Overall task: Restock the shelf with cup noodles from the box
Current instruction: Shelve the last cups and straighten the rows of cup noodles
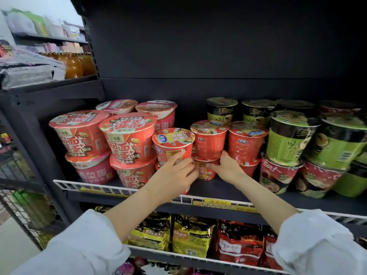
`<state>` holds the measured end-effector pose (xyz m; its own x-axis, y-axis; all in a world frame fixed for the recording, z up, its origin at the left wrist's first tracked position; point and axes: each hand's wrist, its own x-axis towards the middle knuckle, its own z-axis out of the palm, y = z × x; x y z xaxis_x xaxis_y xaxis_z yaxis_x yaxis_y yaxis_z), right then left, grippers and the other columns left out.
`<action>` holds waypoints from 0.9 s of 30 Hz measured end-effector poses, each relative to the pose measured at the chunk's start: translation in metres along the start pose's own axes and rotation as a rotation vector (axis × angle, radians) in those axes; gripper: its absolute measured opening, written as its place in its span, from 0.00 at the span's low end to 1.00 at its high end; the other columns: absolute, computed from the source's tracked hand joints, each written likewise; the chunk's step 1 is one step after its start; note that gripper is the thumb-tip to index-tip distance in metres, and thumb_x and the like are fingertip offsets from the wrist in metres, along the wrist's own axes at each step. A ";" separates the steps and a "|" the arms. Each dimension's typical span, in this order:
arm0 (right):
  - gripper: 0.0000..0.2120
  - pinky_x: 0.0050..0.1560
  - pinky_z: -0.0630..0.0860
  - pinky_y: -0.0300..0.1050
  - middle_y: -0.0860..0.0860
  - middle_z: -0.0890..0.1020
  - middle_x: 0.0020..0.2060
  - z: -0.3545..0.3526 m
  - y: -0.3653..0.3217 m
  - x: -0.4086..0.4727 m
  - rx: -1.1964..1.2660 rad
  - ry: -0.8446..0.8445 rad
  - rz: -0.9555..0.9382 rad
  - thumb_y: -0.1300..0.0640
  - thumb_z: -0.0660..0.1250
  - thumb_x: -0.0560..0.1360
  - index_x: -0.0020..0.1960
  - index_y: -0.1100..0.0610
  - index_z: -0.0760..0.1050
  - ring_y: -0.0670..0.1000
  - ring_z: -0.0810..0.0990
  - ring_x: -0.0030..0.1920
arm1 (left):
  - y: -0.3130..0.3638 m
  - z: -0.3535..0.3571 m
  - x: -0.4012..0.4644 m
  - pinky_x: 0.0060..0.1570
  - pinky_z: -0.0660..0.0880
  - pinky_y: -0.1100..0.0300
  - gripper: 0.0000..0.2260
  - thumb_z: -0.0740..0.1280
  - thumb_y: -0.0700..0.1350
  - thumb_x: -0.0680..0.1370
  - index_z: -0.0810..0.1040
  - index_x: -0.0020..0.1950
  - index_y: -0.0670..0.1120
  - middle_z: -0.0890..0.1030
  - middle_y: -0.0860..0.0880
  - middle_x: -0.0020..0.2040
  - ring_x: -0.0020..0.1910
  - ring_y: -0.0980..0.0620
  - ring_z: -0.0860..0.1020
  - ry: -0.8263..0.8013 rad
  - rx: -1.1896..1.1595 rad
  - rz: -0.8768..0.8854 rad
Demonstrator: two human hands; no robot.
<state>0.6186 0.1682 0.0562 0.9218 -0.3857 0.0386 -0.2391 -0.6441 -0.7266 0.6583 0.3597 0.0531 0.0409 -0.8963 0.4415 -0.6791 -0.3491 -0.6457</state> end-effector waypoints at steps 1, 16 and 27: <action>0.30 0.62 0.68 0.46 0.58 0.72 0.66 0.001 -0.001 0.000 -0.010 0.004 -0.014 0.53 0.68 0.75 0.71 0.63 0.60 0.57 0.72 0.65 | -0.001 -0.004 0.011 0.65 0.63 0.50 0.10 0.62 0.42 0.75 0.80 0.53 0.44 0.82 0.47 0.50 0.55 0.47 0.79 0.037 -0.024 -0.010; 0.33 0.58 0.75 0.50 0.63 0.76 0.60 -0.007 -0.001 0.021 -0.100 0.030 0.007 0.54 0.64 0.77 0.73 0.67 0.52 0.61 0.78 0.58 | -0.066 -0.010 0.128 0.49 0.75 0.52 0.23 0.60 0.62 0.76 0.73 0.67 0.51 0.78 0.46 0.59 0.57 0.46 0.77 -0.512 -0.384 -0.480; 0.30 0.53 0.78 0.51 0.62 0.77 0.57 0.009 -0.006 0.036 -0.100 0.079 0.091 0.46 0.70 0.72 0.62 0.65 0.63 0.61 0.80 0.54 | -0.065 -0.001 0.136 0.44 0.74 0.55 0.25 0.60 0.66 0.75 0.77 0.60 0.48 0.81 0.47 0.53 0.51 0.45 0.80 -0.402 -0.168 -0.394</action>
<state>0.6555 0.1641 0.0556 0.8688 -0.4940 0.0328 -0.3534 -0.6652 -0.6577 0.7067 0.2603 0.1559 0.5660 -0.7527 0.3364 -0.6619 -0.6581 -0.3589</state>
